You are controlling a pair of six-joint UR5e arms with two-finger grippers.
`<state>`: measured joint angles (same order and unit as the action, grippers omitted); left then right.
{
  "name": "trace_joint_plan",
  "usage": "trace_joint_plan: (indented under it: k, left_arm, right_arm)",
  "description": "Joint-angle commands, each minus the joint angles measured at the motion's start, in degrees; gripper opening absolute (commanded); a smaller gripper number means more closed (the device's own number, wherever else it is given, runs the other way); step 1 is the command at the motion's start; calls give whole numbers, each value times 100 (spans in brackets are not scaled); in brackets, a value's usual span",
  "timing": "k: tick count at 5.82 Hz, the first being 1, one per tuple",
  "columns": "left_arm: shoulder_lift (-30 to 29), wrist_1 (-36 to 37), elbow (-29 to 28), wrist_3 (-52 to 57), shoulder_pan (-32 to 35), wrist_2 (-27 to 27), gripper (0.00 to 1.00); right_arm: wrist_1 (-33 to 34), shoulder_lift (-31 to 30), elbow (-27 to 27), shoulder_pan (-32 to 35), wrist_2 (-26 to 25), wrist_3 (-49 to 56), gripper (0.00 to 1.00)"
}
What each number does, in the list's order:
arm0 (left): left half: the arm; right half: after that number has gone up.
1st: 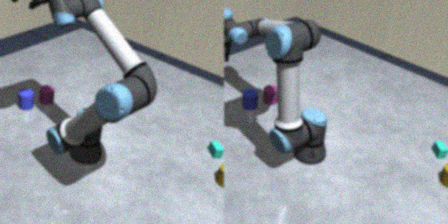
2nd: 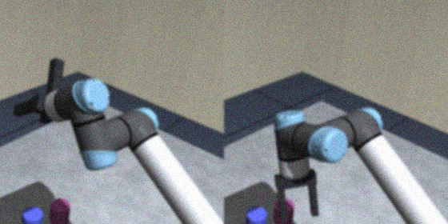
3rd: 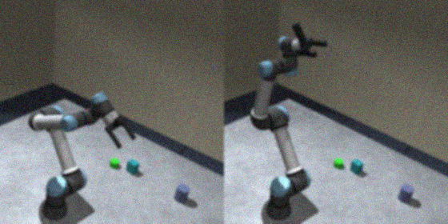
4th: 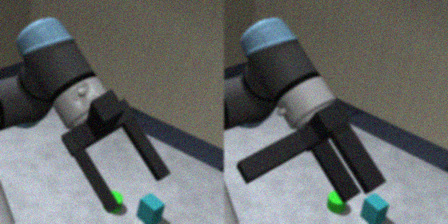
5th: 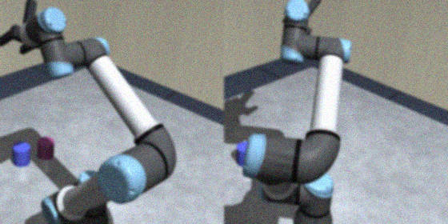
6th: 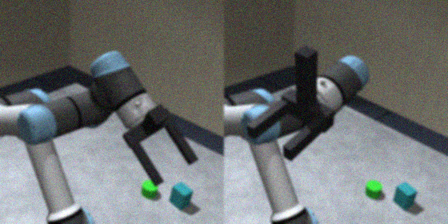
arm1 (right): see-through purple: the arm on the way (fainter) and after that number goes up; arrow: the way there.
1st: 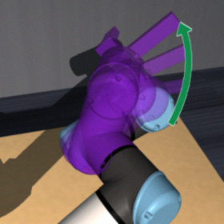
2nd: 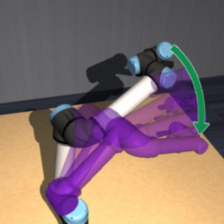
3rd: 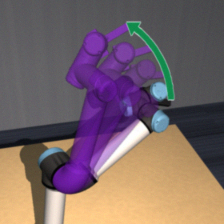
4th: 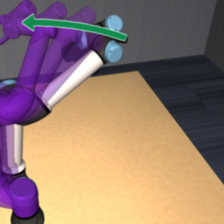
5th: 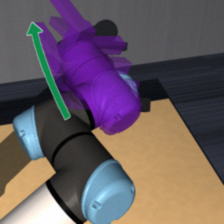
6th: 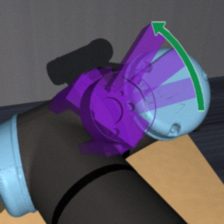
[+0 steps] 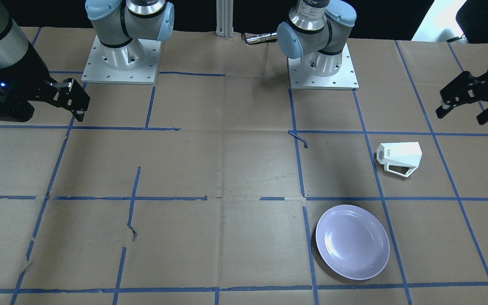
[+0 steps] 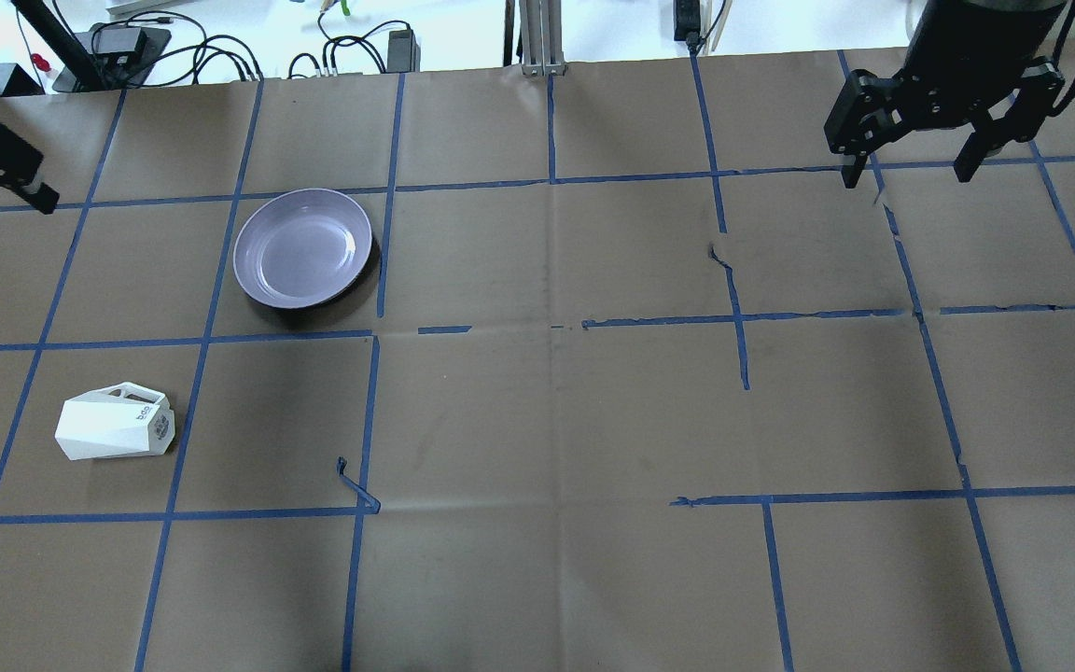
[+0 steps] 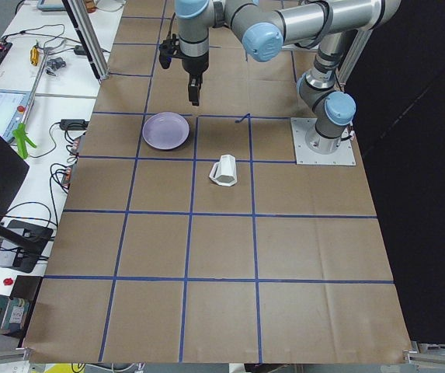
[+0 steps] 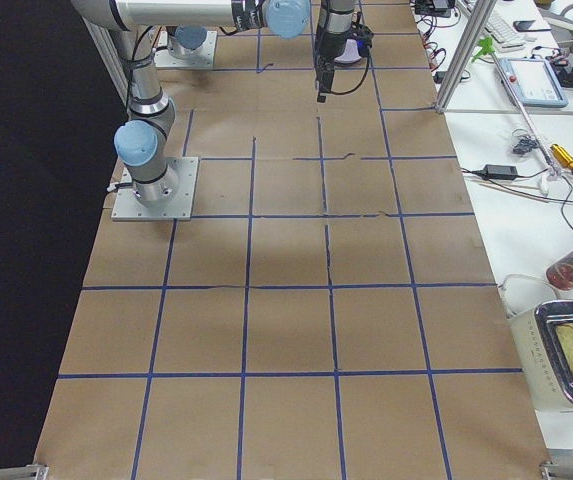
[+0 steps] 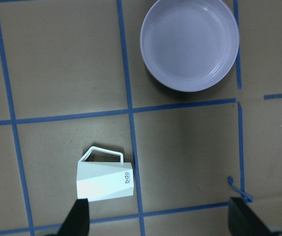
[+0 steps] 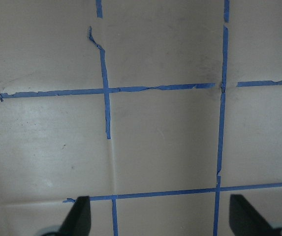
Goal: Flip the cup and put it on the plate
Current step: 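Move the left gripper down toward the white cup lying on its side, then close the left gripper on the white cup's open end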
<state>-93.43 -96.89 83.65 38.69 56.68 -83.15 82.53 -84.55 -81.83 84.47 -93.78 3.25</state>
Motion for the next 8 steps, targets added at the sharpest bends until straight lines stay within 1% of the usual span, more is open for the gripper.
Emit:
trace_joint_plan:
  k: [1,2,4,6,8]
  left_arm:
    - [-210,-687,54,1696,-1505,736,98]
    - [-446,-865,211,2164,-1824,1113,98]
    - [-1331,-1532,222,3411,-2212,1554,98]
    - [-2403,-1649,213,4467,-2345,1679,97]
    - [-3187,-1684,213,5207,-2355,2030,97]
  right_arm:
    - [0,0,0,0,0,0,100]
    - [0,0,0,0,0,0,100]
    - [0,0,0,0,0,0,100]
    - [9,0,0,0,0,0,100]
    - [0,0,0,0,0,0,100]
